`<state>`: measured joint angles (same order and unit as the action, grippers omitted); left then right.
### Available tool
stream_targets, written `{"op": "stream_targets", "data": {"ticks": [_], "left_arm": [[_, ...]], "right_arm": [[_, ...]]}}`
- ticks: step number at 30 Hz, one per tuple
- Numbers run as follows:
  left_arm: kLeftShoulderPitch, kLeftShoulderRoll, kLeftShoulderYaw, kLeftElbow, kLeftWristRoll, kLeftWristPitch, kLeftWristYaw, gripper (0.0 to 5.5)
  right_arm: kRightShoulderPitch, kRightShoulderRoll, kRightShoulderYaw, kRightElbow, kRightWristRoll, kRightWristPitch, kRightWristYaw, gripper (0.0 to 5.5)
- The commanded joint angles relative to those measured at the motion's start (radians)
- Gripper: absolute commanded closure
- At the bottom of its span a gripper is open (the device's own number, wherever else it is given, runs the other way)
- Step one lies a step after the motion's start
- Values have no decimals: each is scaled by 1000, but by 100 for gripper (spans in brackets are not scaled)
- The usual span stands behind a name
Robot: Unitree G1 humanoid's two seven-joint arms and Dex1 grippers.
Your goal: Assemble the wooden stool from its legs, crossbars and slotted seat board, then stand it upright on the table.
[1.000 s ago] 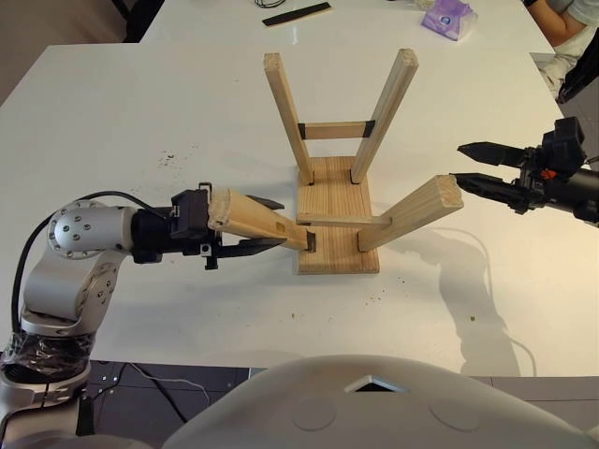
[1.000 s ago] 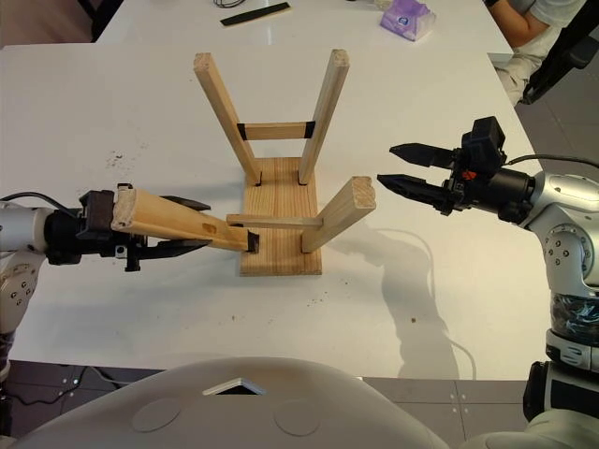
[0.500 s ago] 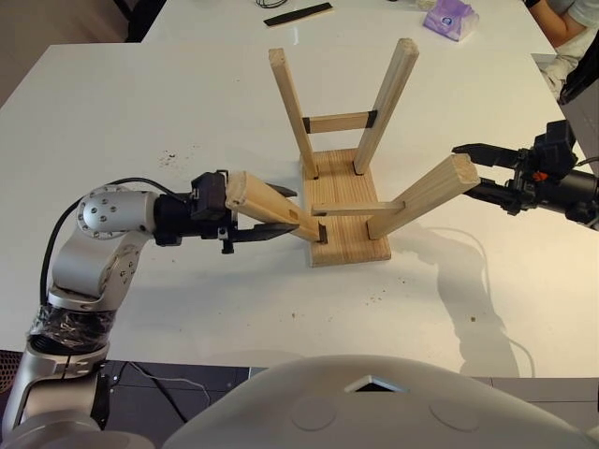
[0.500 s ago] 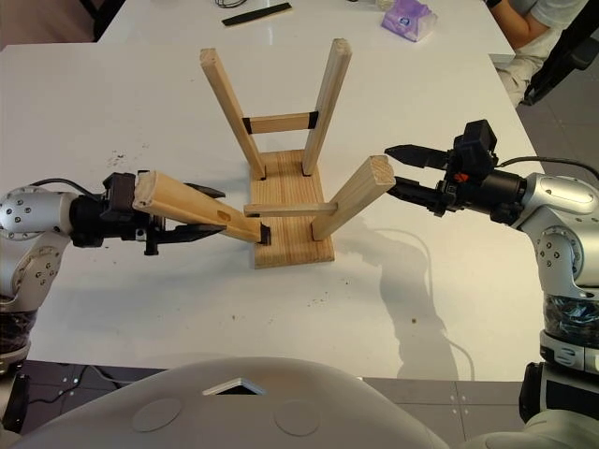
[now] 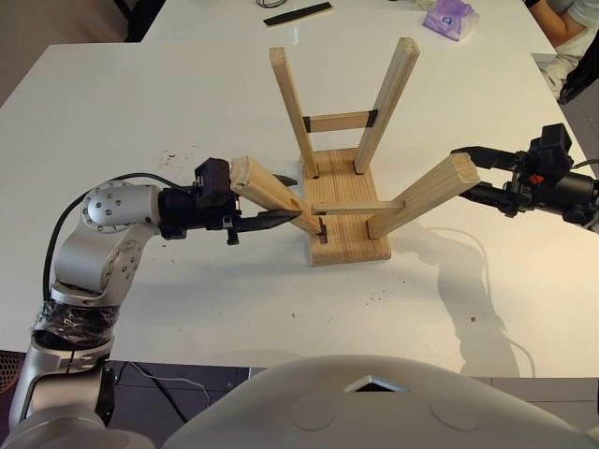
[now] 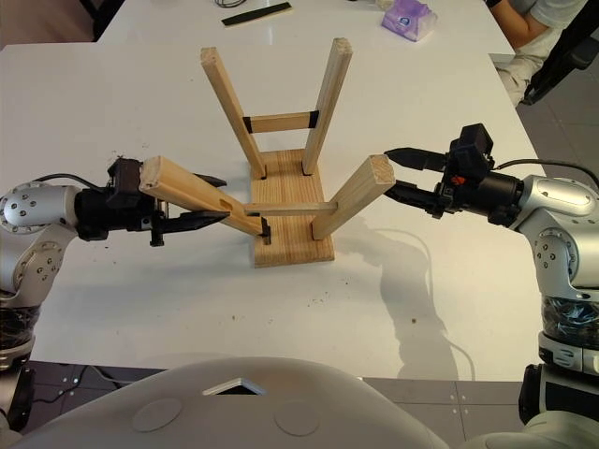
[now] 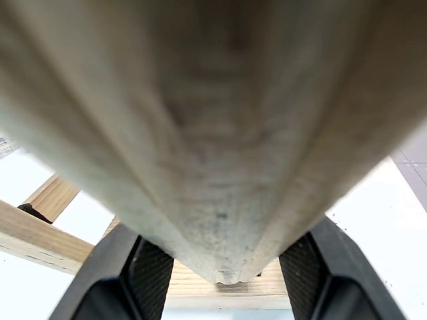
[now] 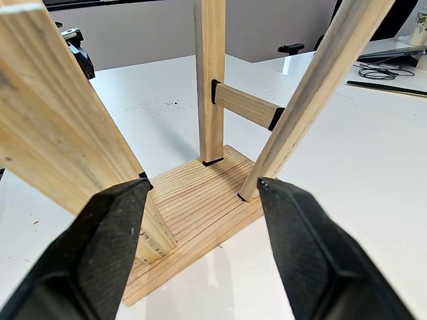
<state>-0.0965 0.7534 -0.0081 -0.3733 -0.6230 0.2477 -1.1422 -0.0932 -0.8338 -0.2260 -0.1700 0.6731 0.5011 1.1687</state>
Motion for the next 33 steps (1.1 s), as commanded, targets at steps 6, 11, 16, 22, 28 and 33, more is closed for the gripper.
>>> {"op": "stream_targets", "data": {"ticks": [6,11,16,22,28,33], "left_arm": [[60,23,-26,-59,21,22,-21,346],[83,47,-51,-44,77,19,-28,346],[54,65,-113,5,152,71,17,346],[-44,51,-195,-25,107,285,92,346],[-76,47,-299,43,177,368,167,346],[-111,11,-334,160,216,373,225,346]], "right_arm": [[27,4,0,-28,-7,-3,-7,251],[42,8,-5,-38,-7,-4,-12,251],[42,9,-2,-39,-9,-4,-14,251],[40,20,16,-54,-10,-2,-22,251],[25,33,27,-73,1,0,-34,251],[2,43,19,-75,18,-2,-54,251]]}}
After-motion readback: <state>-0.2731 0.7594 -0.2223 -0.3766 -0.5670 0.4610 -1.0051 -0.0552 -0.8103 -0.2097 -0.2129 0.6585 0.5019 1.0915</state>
